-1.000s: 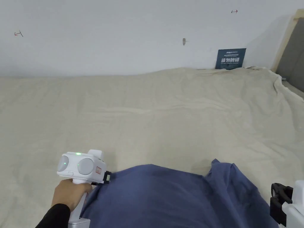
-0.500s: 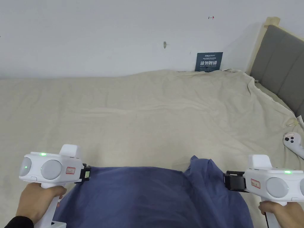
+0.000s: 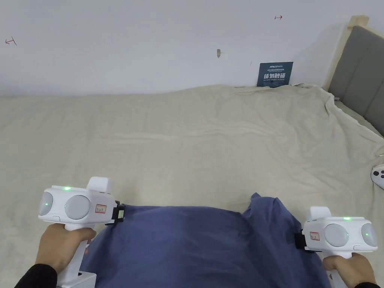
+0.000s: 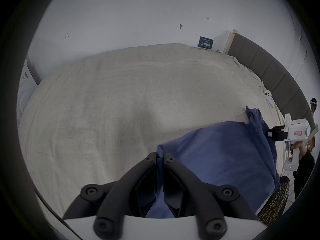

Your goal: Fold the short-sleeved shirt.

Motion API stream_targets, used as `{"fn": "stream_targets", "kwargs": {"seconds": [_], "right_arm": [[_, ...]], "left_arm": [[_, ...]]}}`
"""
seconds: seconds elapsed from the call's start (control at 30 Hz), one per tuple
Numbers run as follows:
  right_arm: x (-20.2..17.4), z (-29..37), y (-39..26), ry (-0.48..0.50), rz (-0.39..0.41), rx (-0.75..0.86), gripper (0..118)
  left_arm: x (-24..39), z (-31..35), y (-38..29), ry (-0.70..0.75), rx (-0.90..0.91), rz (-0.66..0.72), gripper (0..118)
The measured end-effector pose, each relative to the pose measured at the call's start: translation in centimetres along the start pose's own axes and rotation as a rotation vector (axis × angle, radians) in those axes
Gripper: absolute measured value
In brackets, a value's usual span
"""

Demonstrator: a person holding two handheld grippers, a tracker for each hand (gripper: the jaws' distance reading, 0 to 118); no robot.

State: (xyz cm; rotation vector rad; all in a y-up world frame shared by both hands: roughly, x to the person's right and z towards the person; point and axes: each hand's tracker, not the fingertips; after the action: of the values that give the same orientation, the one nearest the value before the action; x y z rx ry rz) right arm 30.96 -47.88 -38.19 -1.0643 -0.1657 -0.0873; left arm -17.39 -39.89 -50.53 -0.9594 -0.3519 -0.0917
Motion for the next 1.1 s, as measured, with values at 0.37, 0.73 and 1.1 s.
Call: {"fn": "stream_targets", "kwargs": {"seconds": [0.37, 0.73, 1.1], "right_arm": [[0.9, 11.5, 2.1, 0.064, -0.044, 0.249, 2], [0.9, 23.5, 5.9, 0.151, -0.080, 0.506, 2], [-0.6, 30.4, 14.0, 0.215, -0.056, 0.731, 2]], "left_arm": [[-1.7, 4.1, 0.4, 0.016, 0.057, 0.087, 4], [-4.1, 14.8, 2.2, 0.087, 0.219, 0.124, 4], [-6.2, 25.9, 8.7, 0.170, 0.427, 0.115, 4]]}}
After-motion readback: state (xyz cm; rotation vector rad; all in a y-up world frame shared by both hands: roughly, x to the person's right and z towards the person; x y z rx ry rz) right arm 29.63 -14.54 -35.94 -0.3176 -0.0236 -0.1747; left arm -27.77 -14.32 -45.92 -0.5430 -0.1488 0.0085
